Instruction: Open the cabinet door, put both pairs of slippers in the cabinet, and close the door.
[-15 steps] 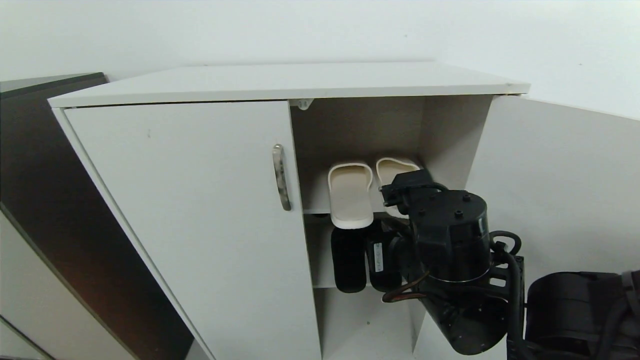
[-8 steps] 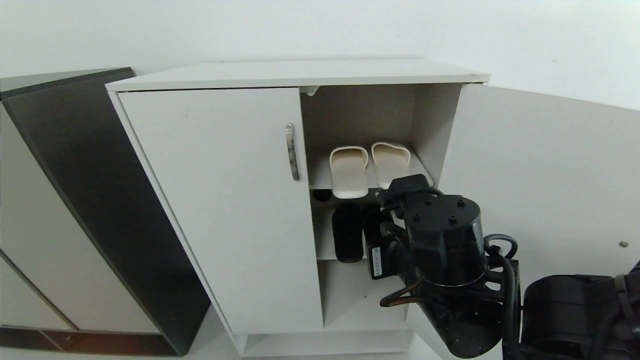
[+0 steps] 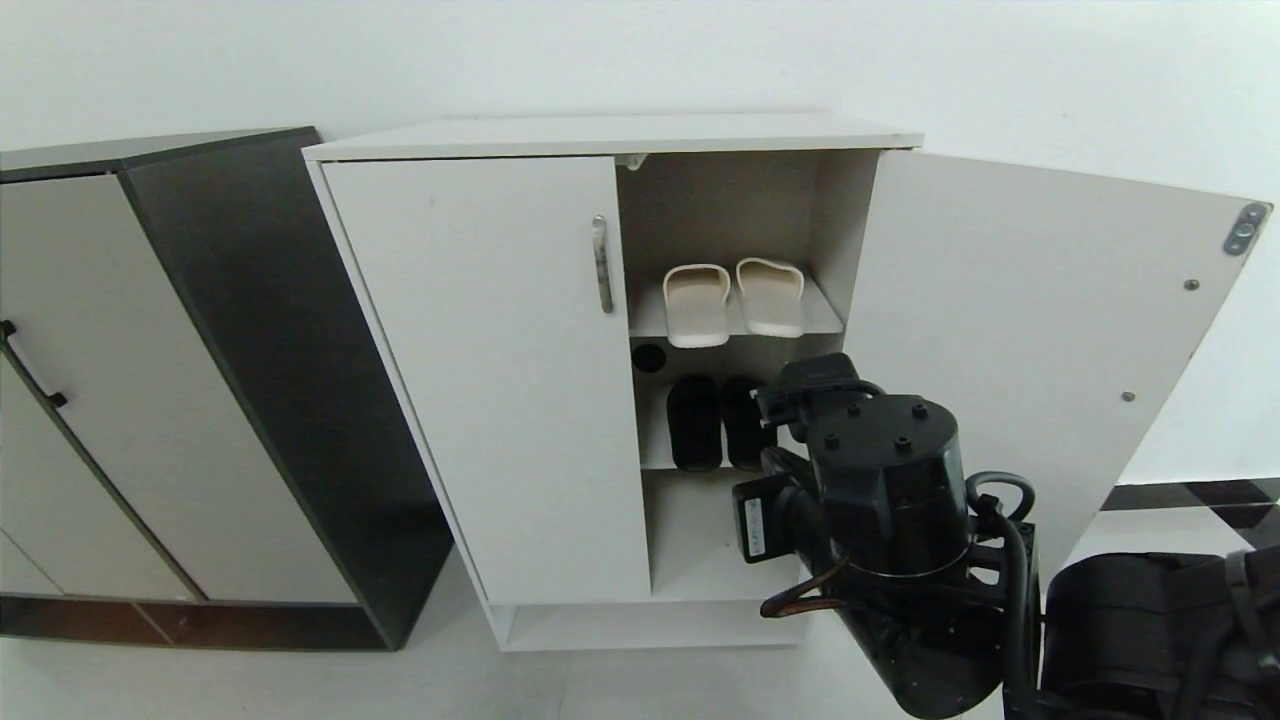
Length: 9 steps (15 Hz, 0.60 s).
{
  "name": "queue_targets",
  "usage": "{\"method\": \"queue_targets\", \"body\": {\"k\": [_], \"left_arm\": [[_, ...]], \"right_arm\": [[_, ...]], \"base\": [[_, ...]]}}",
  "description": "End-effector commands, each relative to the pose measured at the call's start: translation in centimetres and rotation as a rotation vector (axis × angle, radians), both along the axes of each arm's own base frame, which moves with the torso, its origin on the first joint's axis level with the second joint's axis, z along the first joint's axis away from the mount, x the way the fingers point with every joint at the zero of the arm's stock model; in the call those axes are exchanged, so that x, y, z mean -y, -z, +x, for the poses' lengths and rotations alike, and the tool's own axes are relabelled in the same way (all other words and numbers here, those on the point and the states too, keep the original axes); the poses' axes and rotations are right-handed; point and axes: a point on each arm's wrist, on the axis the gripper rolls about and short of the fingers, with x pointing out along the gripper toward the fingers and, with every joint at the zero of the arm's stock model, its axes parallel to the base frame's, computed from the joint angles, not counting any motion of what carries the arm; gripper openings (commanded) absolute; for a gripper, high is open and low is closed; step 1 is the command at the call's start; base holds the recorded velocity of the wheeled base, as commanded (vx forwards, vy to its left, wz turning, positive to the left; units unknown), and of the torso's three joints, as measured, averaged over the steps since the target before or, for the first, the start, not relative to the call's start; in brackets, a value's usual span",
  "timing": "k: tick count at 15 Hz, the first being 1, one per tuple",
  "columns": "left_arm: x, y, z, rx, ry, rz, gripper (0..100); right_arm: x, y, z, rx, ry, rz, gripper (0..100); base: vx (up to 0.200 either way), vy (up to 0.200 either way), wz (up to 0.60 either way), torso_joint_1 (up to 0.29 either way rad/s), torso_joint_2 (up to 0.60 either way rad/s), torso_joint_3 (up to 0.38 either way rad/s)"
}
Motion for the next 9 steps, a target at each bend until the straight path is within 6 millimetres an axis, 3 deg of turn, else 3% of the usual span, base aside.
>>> {"method": "queue_targets", "body": {"k": [1,9], "left_arm": [[0.0,0.0,0.0,0.0,-0.001,-0.001,0],[0.0,0.0,0.01,-0.002,-0.001,-0.003,0]], "right_arm": [[0.05,0.25,-0.02,-0.005,0.0,-0.009,0],[0.4,0.97,-0.09,-0.019,-0.003,-0.044,0]], "base": [[0.0,0.0,0.0,0.0,0.0,0.0],[0.0,0.0,0.0,0.0,0.0,0.0]]}}
